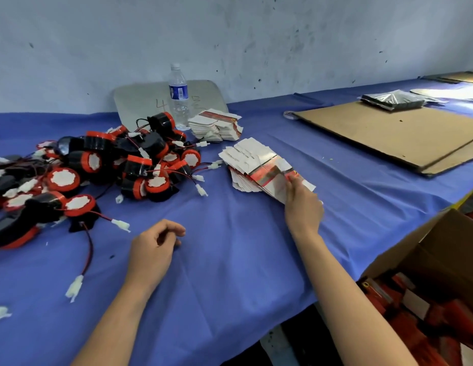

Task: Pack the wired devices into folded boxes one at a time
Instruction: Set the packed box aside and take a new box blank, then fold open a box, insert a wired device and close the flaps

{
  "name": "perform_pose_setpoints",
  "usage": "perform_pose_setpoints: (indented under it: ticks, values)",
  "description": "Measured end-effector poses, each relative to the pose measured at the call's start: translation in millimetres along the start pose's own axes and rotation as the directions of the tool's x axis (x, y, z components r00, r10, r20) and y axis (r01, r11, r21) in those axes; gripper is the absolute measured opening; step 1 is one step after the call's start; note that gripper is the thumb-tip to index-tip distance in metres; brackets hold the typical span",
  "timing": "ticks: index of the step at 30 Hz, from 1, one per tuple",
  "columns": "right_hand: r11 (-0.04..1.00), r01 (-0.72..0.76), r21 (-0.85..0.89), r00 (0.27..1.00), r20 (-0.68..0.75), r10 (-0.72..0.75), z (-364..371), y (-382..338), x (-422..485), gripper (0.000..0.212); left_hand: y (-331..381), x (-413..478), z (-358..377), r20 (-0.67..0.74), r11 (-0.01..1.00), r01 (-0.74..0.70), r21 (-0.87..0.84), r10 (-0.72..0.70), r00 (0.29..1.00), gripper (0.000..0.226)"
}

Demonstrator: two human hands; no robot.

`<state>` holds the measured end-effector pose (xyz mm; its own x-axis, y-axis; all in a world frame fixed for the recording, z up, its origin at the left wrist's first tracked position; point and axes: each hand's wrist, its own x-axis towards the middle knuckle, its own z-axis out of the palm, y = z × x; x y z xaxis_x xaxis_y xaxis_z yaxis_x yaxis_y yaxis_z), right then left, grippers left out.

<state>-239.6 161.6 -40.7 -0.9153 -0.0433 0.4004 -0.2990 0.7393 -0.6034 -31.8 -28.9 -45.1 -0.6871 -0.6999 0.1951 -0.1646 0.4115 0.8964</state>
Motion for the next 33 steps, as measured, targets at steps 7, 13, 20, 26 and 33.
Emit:
perform_pose_setpoints:
  ticks: [7,13,20,26,33]
  values:
    - [0.666,0.201,0.719,0.944,-0.323,0.065,-33,-44,-20,0.034,1,1,-1,-0.054,0.988,-0.074,-0.138,0.067,0.996,0.034]
    - [0.609,-0.021,0.793,0.877,0.307,-0.370,-1,-98,-54,0.037,3,-4,-4,-0.114,0.934,-0.214,-0.285,0.188,0.975,0.063]
    - [0.616,0.037,0.787,0.880,0.266,-0.393,24,-87,-75,0.041,-5,3,1,-0.112,0.972,-0.188,-0.140,0.173,0.979,0.066]
    - [0.564,0.039,0.825,0.854,0.266,-0.448,16,-89,-82,0.047,-1,4,6,-0.092,0.946,-0.151,-0.288,0.129,0.987,0.092]
    - [0.556,0.135,0.820,0.855,0.187,-0.484,10,-90,-88,0.051,3,0,5,-0.145,0.932,-0.264,-0.249,0.233,0.961,0.104]
